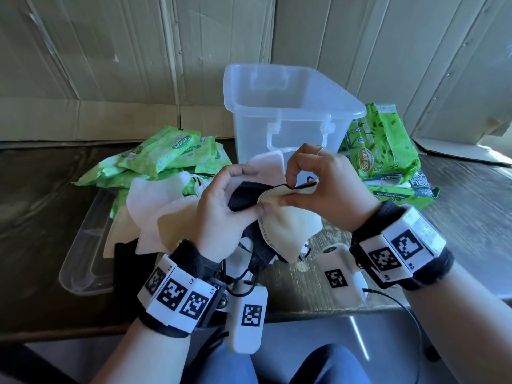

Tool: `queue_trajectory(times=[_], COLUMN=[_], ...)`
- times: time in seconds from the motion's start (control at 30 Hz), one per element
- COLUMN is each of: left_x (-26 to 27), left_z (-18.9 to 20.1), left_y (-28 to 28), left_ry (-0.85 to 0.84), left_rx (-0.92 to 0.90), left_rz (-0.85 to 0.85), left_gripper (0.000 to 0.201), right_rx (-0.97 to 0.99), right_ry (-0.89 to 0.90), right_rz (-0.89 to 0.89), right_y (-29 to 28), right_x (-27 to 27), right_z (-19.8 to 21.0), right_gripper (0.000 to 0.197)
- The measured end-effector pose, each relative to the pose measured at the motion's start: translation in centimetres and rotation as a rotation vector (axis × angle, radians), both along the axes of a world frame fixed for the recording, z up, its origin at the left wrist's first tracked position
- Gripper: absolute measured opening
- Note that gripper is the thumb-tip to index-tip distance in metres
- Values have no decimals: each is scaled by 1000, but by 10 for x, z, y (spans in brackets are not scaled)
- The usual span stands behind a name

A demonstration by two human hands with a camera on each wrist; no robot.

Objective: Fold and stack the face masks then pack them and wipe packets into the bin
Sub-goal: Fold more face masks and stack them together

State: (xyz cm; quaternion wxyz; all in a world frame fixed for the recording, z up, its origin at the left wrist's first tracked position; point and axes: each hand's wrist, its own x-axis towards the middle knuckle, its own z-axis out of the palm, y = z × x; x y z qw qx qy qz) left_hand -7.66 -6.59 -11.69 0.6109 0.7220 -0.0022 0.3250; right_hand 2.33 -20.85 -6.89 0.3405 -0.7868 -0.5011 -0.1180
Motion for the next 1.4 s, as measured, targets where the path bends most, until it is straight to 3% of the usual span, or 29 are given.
queue_trajectory(times=[0.1,0.3,0.4,0.5,0.63,0.8,0.97,1.1,1.23,1.27,1.33,1.4], left_x=[0,0,1,0,-1,-3,-1,-5,-11,-9,-6,-2], left_z=[1,4,4,3,2,0,2,7,12,10,3,-5], left_y=[-1,-6,-4,-4,-2,4,-2,-13,-20,-18,-13,-9], left_ry=[-16,-14,9,11,35,122,139,152,65,43,27,30], left_rx=[-16,-83,-103,-68,-19,-7,-124,-158,-152,-163,-230,-237], left_rz=[-23,-57,-37,-29,32,170,149,44,-115,-113,-25,36], left_gripper=[44,32,34,49,41,38,34,36,19,15,12,14], right_rx=[98,177,99,-71,-88,154,340,254,202,221,237,190], right_ry=[-10,-17,-42,-32,109,340,216,226,487,551,630,617], right_rz=[18,10,-19,-28,-49,-168,-467,-330,18,55,106,131], right_y=[-2,-3,-4,-3,-11,-26,-29,-6,18,19,19,18], right_x=[-2,0,-1,-1,2,13,17,-1,-26,-27,-23,-18], right_z=[-1,0,0,-1,0,6,14,5,-10,-12,-13,-14], right_gripper=[21,22,21,23,17,20,17,24,19,25,19,24])
